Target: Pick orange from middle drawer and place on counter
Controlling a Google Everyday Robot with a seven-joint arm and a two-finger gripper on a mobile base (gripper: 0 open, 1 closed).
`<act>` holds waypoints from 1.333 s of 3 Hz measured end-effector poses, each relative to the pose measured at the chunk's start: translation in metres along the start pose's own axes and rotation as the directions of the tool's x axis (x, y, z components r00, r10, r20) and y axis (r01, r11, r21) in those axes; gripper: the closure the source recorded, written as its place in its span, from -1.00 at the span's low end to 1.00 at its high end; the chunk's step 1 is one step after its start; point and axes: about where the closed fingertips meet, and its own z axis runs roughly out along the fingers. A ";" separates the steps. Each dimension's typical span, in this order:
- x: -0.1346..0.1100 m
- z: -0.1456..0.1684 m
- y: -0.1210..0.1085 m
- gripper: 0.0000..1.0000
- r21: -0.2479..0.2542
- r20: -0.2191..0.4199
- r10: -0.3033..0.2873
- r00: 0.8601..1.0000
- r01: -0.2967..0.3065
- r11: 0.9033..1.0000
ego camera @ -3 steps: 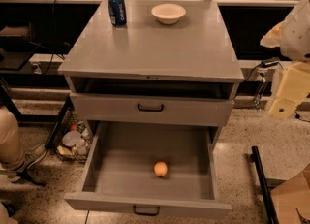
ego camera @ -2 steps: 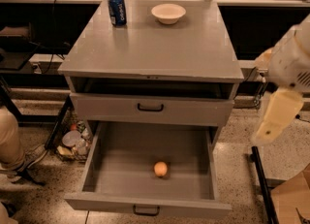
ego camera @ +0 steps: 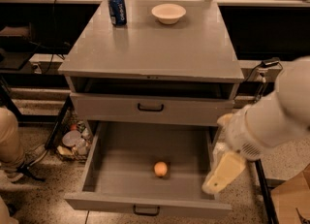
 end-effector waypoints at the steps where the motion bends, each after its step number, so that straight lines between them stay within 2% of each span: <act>1: 0.014 0.039 0.012 -1.00 -0.011 0.006 0.024 1.000 -0.024 1.000; 2: 0.016 0.045 0.012 -1.00 -0.017 0.013 0.035 0.999 -0.035 0.999; 3: 0.030 0.101 0.013 -1.00 -0.079 0.071 0.128 0.989 -0.122 0.989; 4: 0.047 0.177 0.017 -1.00 -0.144 0.152 0.216 0.964 -0.195 0.970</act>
Offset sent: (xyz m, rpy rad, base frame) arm -0.0073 0.0071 -0.0416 0.0161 0.0178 -0.0154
